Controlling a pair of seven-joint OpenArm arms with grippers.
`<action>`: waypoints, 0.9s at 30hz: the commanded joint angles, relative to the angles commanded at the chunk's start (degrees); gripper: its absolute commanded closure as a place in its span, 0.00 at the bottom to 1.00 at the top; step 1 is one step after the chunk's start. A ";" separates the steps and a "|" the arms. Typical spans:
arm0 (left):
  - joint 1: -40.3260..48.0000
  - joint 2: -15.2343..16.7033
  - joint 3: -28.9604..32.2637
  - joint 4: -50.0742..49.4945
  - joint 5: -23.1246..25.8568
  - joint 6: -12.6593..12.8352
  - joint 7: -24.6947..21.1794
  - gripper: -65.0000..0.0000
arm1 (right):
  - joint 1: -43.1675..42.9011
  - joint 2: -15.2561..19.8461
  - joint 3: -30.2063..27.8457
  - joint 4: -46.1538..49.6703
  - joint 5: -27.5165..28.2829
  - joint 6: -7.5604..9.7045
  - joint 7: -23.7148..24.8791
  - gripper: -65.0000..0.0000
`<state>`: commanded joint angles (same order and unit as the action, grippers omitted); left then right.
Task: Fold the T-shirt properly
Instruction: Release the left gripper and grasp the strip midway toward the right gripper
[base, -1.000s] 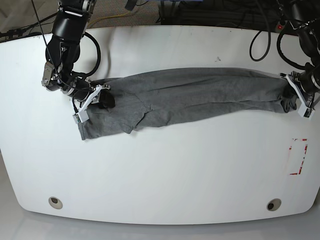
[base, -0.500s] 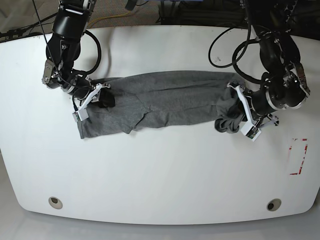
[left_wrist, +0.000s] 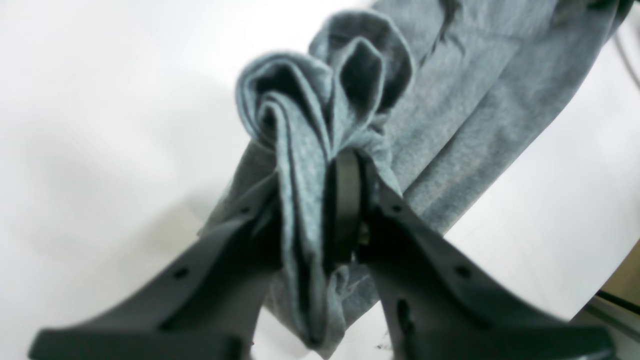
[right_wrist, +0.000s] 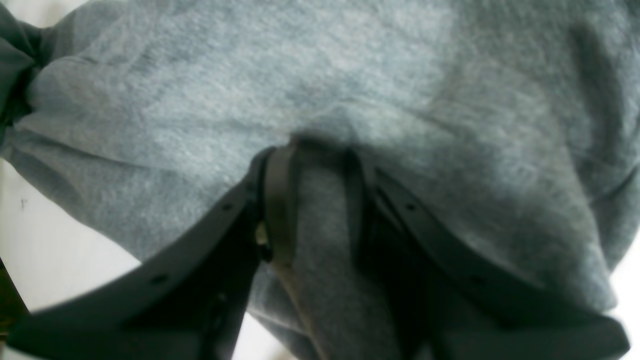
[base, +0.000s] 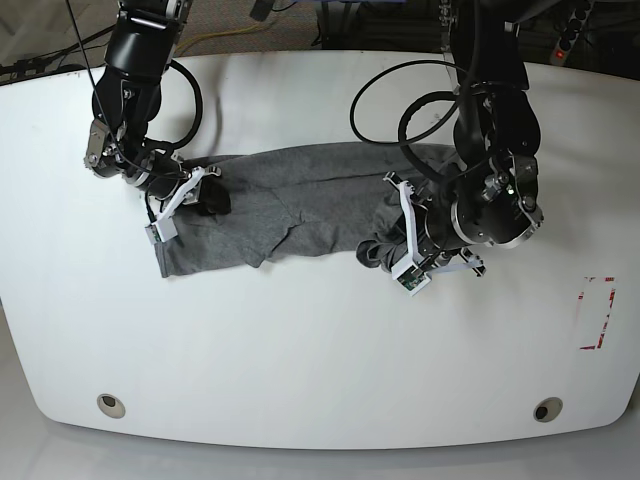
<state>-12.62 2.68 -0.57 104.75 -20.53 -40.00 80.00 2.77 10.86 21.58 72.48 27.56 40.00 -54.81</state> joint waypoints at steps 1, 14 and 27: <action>0.00 0.09 0.09 -0.53 0.00 0.00 0.00 0.79 | 0.00 0.00 0.00 0.00 0.00 0.00 0.00 0.74; -2.90 1.14 10.11 4.84 0.00 0.00 0.00 0.38 | 0.18 0.00 0.00 0.00 -0.18 0.00 0.00 0.74; 1.32 -3.60 7.47 -1.76 15.21 0.00 -9.71 0.38 | 0.26 0.00 0.00 -0.09 0.00 0.00 0.00 0.74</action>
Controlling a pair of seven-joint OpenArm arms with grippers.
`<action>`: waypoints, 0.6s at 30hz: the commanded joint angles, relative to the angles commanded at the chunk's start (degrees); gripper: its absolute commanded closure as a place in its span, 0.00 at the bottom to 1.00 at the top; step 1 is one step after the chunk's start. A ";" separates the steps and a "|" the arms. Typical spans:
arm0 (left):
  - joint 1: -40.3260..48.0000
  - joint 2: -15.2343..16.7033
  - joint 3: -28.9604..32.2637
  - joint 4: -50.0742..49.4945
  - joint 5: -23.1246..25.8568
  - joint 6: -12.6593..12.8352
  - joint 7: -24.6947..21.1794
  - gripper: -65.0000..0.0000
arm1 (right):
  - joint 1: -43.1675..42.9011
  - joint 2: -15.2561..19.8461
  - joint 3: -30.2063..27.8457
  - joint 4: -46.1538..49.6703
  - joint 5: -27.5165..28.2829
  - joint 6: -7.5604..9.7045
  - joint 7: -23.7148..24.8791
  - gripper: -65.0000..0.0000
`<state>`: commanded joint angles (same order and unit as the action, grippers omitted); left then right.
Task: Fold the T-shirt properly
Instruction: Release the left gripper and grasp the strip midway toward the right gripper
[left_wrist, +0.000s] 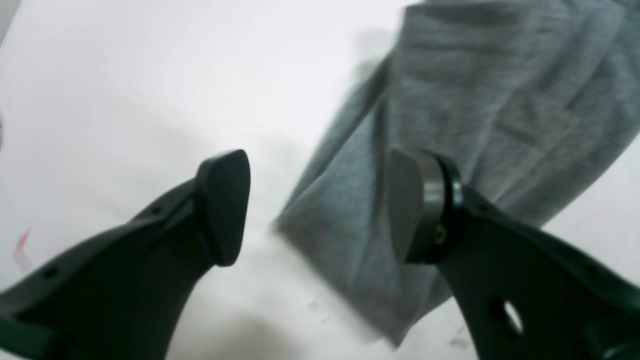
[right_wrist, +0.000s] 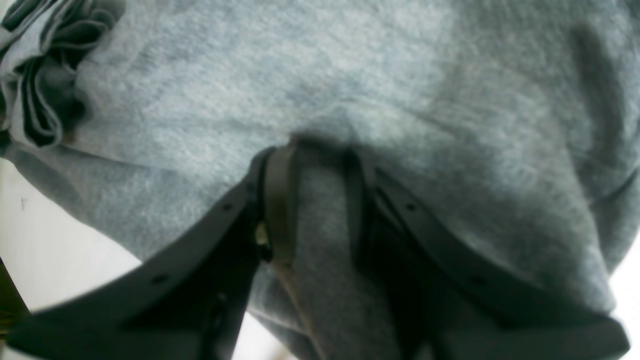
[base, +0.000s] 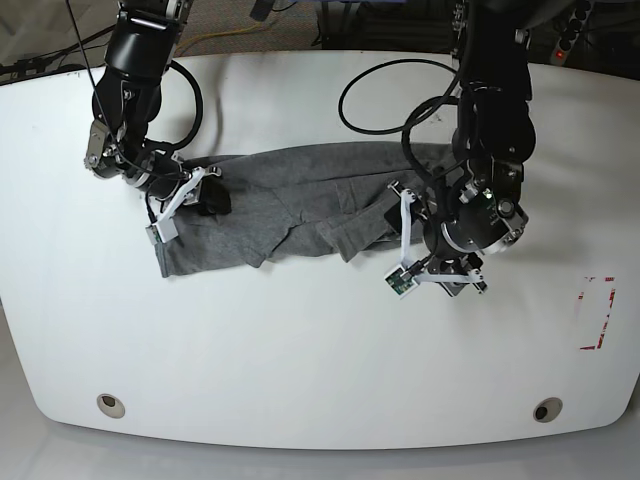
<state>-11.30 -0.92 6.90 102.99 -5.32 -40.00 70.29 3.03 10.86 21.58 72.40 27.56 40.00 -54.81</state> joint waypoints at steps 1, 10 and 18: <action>0.09 0.18 0.26 -1.93 0.35 0.00 -0.62 0.38 | 0.00 0.00 0.00 0.00 0.00 0.00 0.00 0.74; -0.53 0.26 12.48 -9.67 0.09 0.00 -5.71 0.38 | 0.53 0.00 0.00 0.00 0.00 0.00 0.00 0.74; -0.44 -1.14 12.84 1.67 0.09 0.00 -4.57 0.48 | 0.79 0.00 0.00 0.00 0.00 0.00 -0.18 0.74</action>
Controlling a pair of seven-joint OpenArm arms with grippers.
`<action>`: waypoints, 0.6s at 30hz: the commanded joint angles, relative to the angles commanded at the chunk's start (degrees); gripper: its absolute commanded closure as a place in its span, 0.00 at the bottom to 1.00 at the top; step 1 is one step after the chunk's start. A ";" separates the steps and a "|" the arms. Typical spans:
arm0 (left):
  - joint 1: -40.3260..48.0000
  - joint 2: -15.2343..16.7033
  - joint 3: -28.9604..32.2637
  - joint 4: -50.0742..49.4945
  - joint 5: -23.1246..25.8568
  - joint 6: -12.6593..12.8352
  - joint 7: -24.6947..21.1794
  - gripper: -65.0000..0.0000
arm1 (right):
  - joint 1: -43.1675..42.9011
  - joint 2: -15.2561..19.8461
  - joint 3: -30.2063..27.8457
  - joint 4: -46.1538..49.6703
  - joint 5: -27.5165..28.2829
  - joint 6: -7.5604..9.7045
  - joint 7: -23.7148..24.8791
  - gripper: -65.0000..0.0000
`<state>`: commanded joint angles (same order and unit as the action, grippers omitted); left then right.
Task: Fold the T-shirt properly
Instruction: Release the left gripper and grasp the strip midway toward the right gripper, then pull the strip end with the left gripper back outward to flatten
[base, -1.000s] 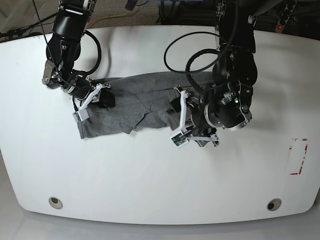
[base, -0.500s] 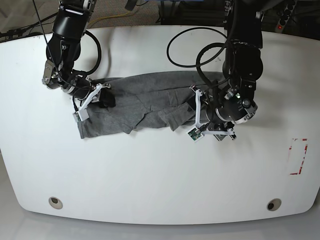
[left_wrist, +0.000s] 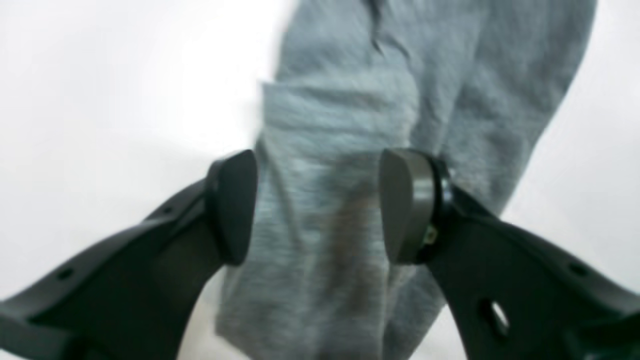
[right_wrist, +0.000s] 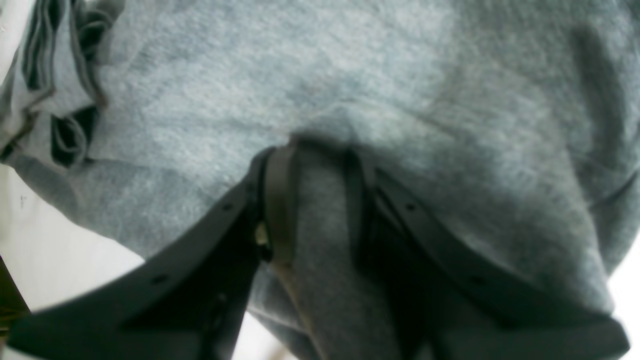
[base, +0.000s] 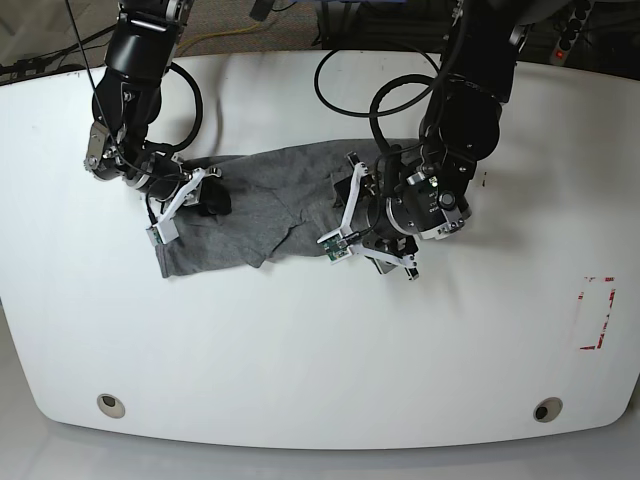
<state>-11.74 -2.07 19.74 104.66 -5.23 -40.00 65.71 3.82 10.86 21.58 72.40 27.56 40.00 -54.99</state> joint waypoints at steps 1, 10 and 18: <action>0.00 -0.70 -0.62 1.05 0.00 0.00 0.70 0.48 | 0.00 0.00 0.00 0.00 0.00 0.00 0.00 0.74; 5.10 -1.32 -18.02 2.81 -0.09 0.00 -0.53 0.48 | 1.76 -0.09 0.62 5.89 0.44 0.00 -4.66 0.73; 8.79 -1.32 -25.41 -3.60 -0.09 0.00 -3.87 0.93 | 6.15 0.97 10.99 6.86 9.85 0.00 -12.40 0.28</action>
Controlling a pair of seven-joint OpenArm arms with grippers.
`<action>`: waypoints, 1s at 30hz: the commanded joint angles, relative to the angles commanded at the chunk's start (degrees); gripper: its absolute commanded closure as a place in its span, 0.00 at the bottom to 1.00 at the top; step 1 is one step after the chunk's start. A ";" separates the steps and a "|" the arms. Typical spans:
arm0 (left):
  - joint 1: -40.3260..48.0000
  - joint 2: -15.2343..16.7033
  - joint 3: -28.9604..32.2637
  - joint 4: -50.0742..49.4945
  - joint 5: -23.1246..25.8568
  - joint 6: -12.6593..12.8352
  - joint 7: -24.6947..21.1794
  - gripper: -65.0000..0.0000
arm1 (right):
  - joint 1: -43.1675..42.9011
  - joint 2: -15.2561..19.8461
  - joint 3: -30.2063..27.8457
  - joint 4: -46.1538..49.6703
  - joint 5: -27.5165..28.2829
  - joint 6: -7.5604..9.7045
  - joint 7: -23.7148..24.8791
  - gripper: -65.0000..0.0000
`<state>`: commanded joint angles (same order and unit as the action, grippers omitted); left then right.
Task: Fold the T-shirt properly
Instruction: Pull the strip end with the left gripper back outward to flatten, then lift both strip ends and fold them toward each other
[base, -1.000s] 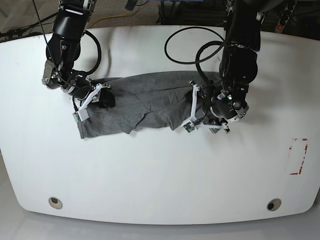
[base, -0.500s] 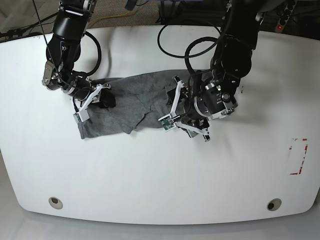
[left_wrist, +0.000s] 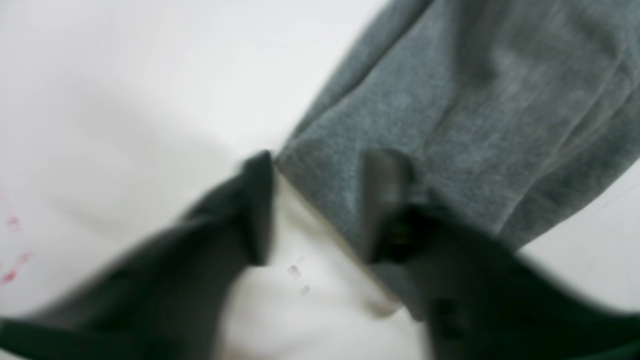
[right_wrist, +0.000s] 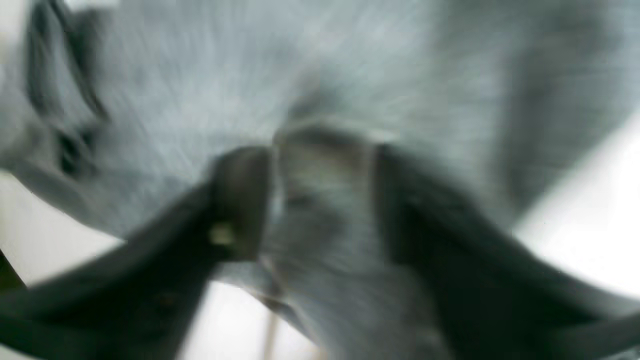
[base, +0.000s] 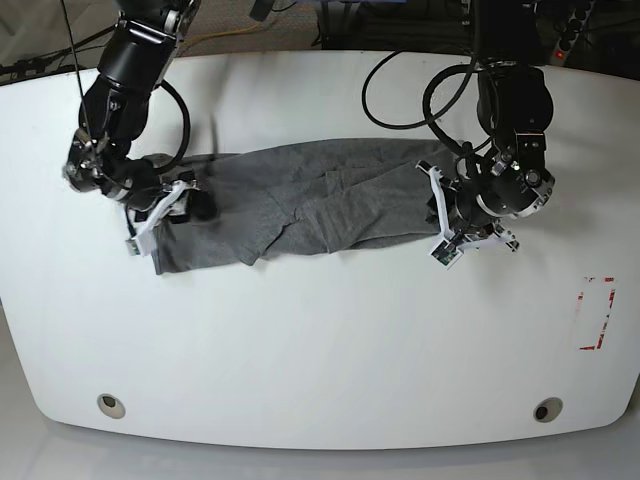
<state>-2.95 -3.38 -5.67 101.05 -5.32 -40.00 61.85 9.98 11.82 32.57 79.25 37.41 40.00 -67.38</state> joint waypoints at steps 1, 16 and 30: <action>0.09 0.00 -0.97 -1.41 0.00 0.00 0.00 0.98 | 0.53 0.88 1.41 0.00 0.88 0.00 -0.62 0.20; 2.73 -2.02 -3.34 -4.84 0.09 0.00 -0.09 0.99 | 2.90 6.15 3.16 -11.96 2.37 0.00 2.29 0.17; 0.97 -5.80 -0.62 -9.76 0.53 0.00 -5.27 0.98 | -0.88 -4.66 -1.58 -7.30 1.85 0.00 5.10 0.40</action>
<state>-1.98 -9.19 -6.29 91.30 -4.79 -40.00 56.57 9.10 7.16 30.99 71.96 39.25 40.00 -62.29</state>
